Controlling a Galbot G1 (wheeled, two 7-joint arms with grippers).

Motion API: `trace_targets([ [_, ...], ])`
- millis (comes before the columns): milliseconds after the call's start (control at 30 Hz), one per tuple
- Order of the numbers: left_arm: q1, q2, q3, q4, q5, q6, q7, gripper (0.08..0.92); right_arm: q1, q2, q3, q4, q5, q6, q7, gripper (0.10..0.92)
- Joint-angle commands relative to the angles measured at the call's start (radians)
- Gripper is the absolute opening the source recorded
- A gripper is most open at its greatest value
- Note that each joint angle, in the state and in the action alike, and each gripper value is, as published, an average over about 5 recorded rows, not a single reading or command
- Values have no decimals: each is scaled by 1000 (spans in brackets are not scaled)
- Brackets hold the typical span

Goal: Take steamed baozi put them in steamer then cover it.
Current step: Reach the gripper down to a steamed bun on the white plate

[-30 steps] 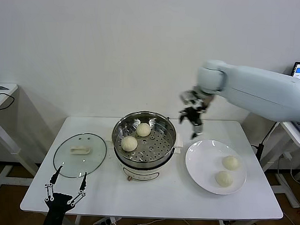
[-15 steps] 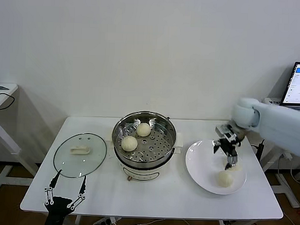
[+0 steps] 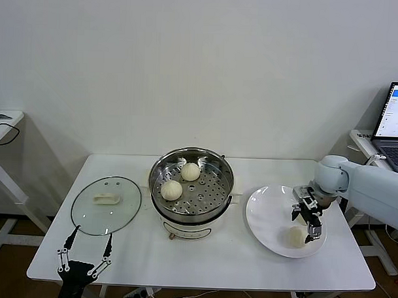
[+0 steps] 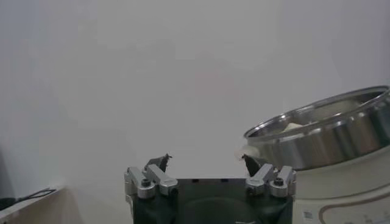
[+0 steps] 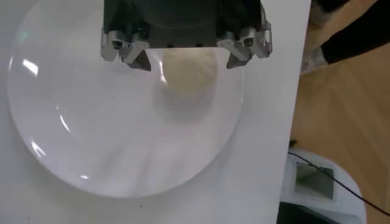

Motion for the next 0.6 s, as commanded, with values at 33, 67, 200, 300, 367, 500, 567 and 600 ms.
trace_targets([
  [33,5,-1,1,-3,3,0,1,823,-75,-15,46,-25,-16,-10,32,823],
  [67,6,-2,2,-3,4,-1,1,823,-80,-13,50,-29,-18,-10,32,823],
  [200,8,-3,4,-7,6,0,1,823,-98,-3,67,-44,-28,-9,35,823],
  [300,9,-4,4,-10,6,0,1,823,-104,4,72,-54,-32,-9,37,823],
  [367,9,-4,4,-9,6,-1,1,823,-109,7,74,-58,-32,-8,39,822],
  [500,11,-5,4,-8,6,-2,1,823,-120,14,83,-63,-31,-6,42,801],
  [567,11,-5,5,-10,6,-2,1,823,-125,19,90,-65,-30,-6,46,774],
  [600,11,-6,5,-10,6,-2,1,823,-128,21,93,-66,-28,-6,48,761],
])
